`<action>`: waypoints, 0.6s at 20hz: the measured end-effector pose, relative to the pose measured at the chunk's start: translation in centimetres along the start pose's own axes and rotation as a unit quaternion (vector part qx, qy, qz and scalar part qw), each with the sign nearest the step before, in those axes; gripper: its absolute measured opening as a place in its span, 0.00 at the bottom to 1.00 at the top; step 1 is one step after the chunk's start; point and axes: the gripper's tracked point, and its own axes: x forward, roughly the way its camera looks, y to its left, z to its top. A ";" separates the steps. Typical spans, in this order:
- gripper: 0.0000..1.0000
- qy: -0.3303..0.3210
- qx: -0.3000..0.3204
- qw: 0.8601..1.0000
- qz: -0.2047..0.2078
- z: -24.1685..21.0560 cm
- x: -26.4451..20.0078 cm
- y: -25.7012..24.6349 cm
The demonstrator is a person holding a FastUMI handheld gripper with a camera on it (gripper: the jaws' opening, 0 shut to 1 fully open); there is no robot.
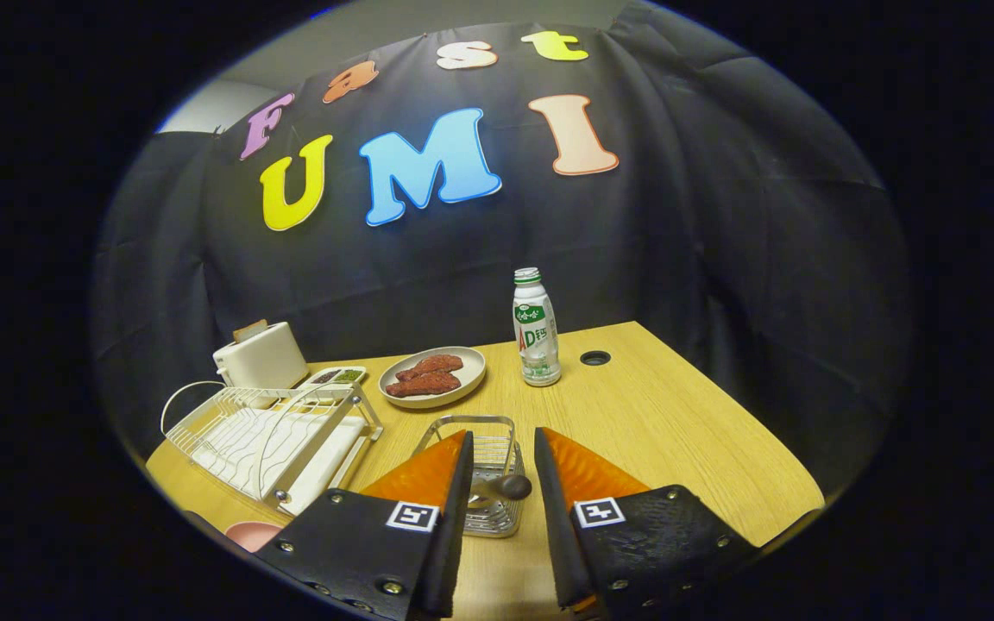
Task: Take the plate from the dish rack, then take the spoon from the basket and place it into the plate.
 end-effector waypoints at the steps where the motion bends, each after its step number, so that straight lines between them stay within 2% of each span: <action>1: 0.36 0.000 0.003 1.000 0.000 0.0 0.4 0.1; 2: 0.28 0.000 0.001 1.000 0.000 0.4 0.0 0.2; 4: 0.20 0.003 -0.007 1.000 -0.003 0.2 0.7 0.2; 5: 0.19 0.008 -0.009 1.000 0.003 0.3 0.6 0.7; 6: 0.12 0.010 -0.021 1.000 -0.007 0.3 0.3 0.9; 9: 0.12 0.008 -0.037 0.999 -0.010 1.8 -0.2 1.6; 10: 0.06 0.009 -0.043 0.999 -0.006 2.3 -0.4 1.9; 12: 0.06 0.011 -0.046 0.999 0.005 3.1 -0.9 2.9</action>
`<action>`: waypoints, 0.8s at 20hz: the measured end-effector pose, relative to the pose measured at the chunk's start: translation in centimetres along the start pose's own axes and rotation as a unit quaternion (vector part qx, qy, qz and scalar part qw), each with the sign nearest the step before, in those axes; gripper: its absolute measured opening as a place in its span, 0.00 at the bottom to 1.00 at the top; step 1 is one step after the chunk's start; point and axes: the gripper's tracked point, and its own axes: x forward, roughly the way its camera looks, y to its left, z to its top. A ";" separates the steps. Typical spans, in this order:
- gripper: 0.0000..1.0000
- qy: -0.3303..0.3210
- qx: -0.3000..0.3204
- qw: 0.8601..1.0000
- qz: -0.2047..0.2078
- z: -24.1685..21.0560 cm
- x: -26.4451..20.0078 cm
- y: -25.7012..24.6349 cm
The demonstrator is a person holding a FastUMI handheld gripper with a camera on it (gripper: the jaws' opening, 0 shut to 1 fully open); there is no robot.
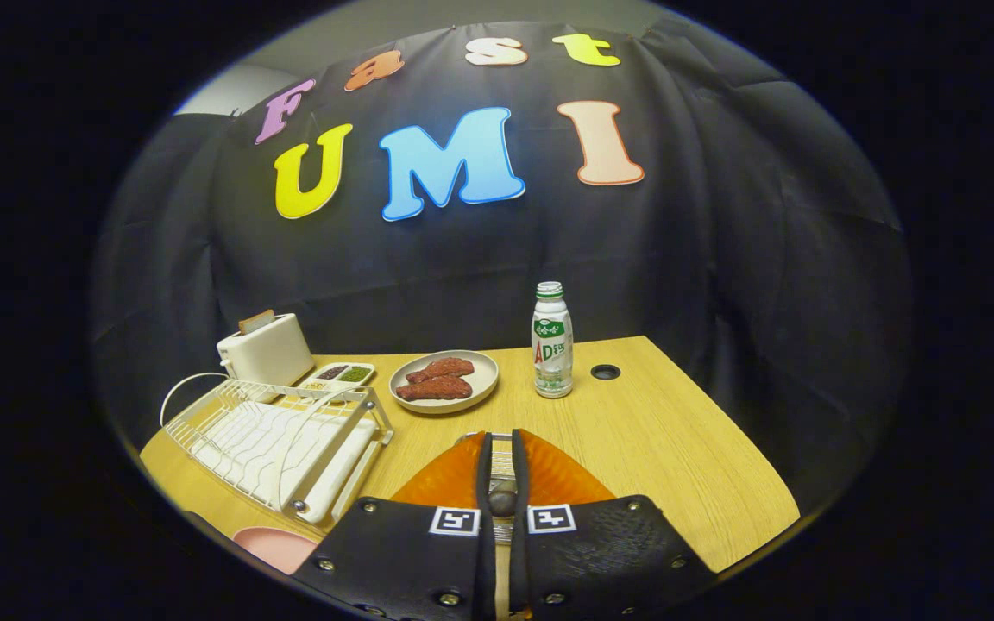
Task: Take the plate from the dish rack, then take the spoon from the basket and place it into the plate.
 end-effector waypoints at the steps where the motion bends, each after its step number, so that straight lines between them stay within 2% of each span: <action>1: 0.06 0.002 -0.007 1.000 0.000 0.4 -0.3 0.1; 8: 0.06 -0.041 -0.050 0.998 -0.003 5.8 -5.1 2.0; 13: 0.06 -0.068 -0.036 0.997 0.010 8.5 -9.1 4.9; 16: 0.06 -0.062 -0.034 0.997 0.027 8.2 -11.1 6.7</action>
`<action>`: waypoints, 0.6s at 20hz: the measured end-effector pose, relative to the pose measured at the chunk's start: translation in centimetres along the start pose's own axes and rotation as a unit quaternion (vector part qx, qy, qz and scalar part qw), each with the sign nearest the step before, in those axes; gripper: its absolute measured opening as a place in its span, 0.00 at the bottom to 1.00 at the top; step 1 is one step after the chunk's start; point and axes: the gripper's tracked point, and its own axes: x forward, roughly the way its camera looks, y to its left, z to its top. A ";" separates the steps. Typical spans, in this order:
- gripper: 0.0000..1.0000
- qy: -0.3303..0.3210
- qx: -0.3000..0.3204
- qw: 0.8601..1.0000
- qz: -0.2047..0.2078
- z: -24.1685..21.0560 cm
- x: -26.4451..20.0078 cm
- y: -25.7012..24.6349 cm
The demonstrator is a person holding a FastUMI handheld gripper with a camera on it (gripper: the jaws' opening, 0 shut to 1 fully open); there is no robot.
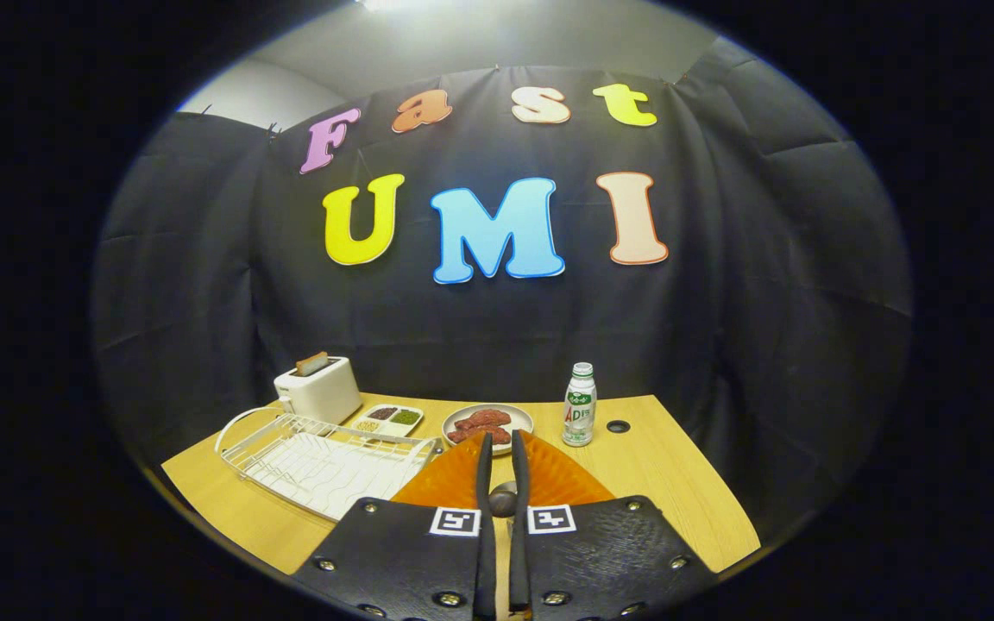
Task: Take the plate from the dish rack, then take the spoon from the basket and place it into the plate.
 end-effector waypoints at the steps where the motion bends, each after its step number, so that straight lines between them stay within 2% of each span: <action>1: 0.06 0.005 -0.004 1.000 0.007 -0.4 -0.5 0.5; 8: 0.06 0.061 -0.008 0.998 0.018 -4.1 -3.7 2.4; 12: 0.06 0.087 -0.021 0.995 0.047 -5.7 -3.9 4.6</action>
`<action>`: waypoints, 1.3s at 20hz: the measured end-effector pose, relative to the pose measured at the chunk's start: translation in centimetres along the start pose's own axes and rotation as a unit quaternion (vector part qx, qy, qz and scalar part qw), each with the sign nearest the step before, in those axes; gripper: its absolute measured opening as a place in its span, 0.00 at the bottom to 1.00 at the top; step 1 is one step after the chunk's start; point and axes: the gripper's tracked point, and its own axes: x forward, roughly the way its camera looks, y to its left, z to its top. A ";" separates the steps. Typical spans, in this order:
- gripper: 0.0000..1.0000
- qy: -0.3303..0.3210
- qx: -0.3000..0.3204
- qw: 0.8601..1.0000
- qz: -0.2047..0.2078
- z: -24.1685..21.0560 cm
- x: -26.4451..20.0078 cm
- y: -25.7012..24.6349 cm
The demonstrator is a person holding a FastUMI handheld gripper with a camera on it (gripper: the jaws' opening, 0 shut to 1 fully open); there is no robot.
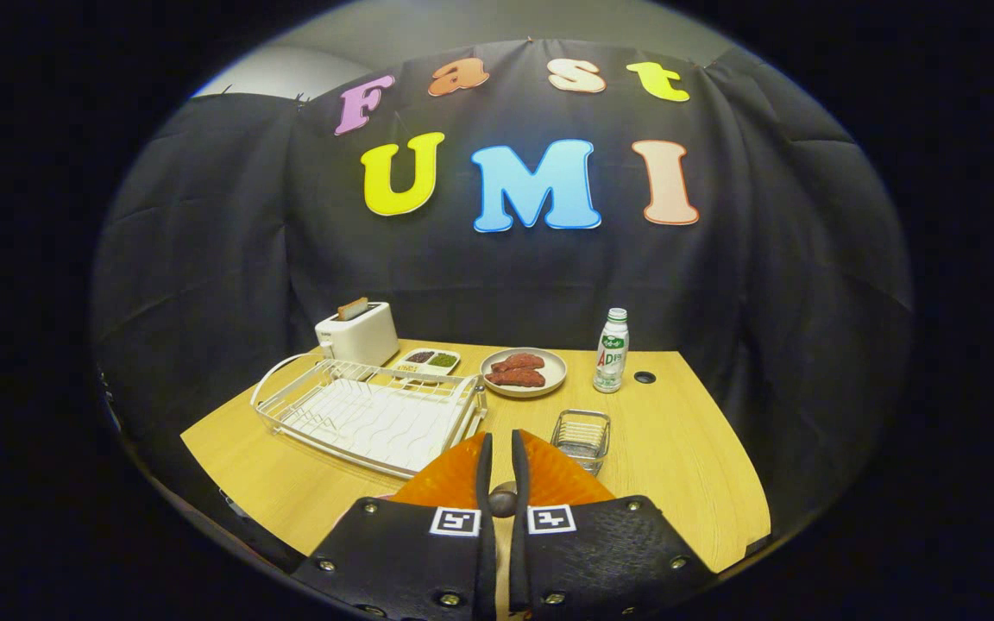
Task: Take the plate from the dish rack, then take the spoon from the basket and place it into the plate.
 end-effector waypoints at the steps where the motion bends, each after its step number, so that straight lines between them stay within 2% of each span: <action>1: 0.06 0.007 -0.003 1.000 0.011 -0.5 0.3 0.8; 11: 0.06 0.094 -0.022 0.990 0.098 -5.8 1.7 7.9; 21: 0.06 0.123 -0.041 0.977 0.168 -7.3 3.2 13.2; 23: 0.10 0.136 -0.043 0.973 0.180 -7.9 3.1 13.7; 26: 0.20 0.120 -0.045 0.978 0.165 -6.7 3.6 12.9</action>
